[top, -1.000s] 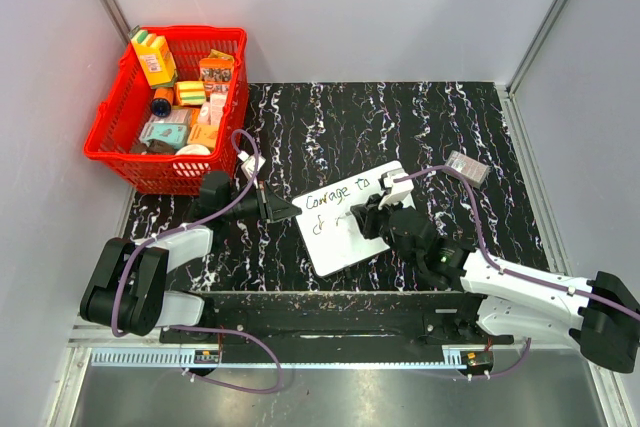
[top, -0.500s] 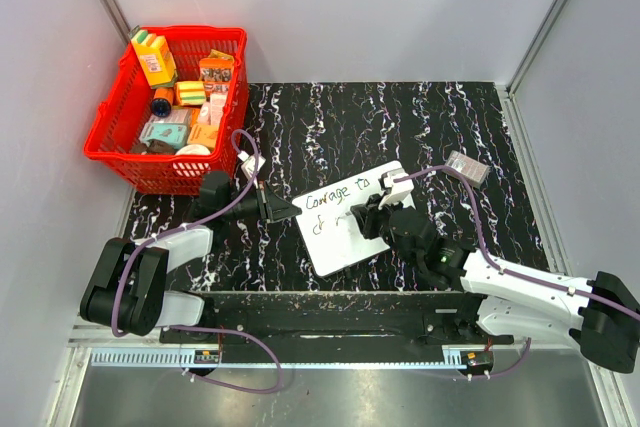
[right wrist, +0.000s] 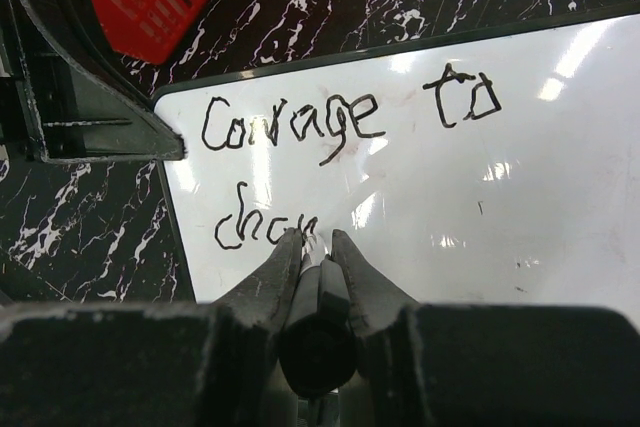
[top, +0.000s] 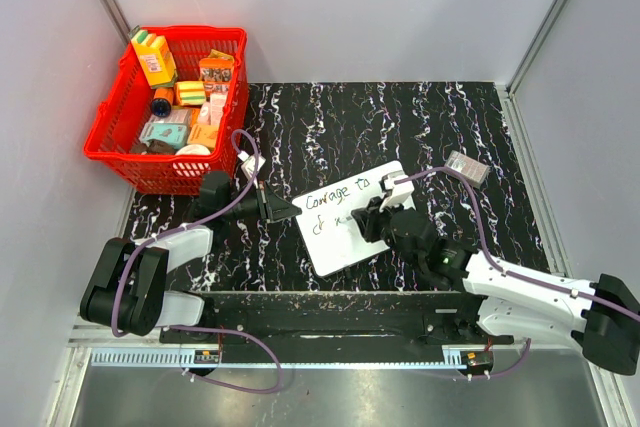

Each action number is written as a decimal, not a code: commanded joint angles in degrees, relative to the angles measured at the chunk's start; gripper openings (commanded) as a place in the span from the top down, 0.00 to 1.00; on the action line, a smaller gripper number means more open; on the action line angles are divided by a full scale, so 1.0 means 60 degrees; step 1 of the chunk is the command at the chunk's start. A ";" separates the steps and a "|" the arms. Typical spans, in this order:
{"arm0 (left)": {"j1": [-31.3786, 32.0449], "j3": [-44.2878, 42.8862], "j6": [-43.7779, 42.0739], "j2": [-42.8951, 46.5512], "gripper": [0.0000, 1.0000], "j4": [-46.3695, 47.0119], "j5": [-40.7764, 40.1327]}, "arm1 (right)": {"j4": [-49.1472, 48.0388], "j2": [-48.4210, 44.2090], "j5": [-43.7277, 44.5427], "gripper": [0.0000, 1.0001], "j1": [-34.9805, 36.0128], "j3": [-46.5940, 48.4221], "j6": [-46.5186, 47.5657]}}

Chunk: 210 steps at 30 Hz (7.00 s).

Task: Write a sentence on the whiteboard
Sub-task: Write on the whiteboard at the whiteboard stand.

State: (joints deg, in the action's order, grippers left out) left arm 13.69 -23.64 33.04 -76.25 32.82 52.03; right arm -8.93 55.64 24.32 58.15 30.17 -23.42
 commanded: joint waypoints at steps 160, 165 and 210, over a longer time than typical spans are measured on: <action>-0.0144 -0.0045 -0.1112 -0.0271 1.00 0.0258 -0.0996 | 0.1093 -0.0220 -0.0376 1.00 -0.0053 -0.0034 -0.0418; -0.0144 -0.0030 -0.1126 -0.0256 1.00 0.0243 -0.0996 | 0.0756 -0.0205 -0.0434 1.00 -0.0053 0.0039 -0.0564; -0.0144 -0.0059 -0.1126 -0.0300 1.00 0.0243 -0.0981 | 0.0082 -0.0601 -0.0918 1.00 -0.1122 0.0230 -0.0257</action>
State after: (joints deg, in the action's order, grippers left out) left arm 13.61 -23.64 33.06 -76.69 33.17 52.27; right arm -5.26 51.13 19.77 51.68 29.67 -25.12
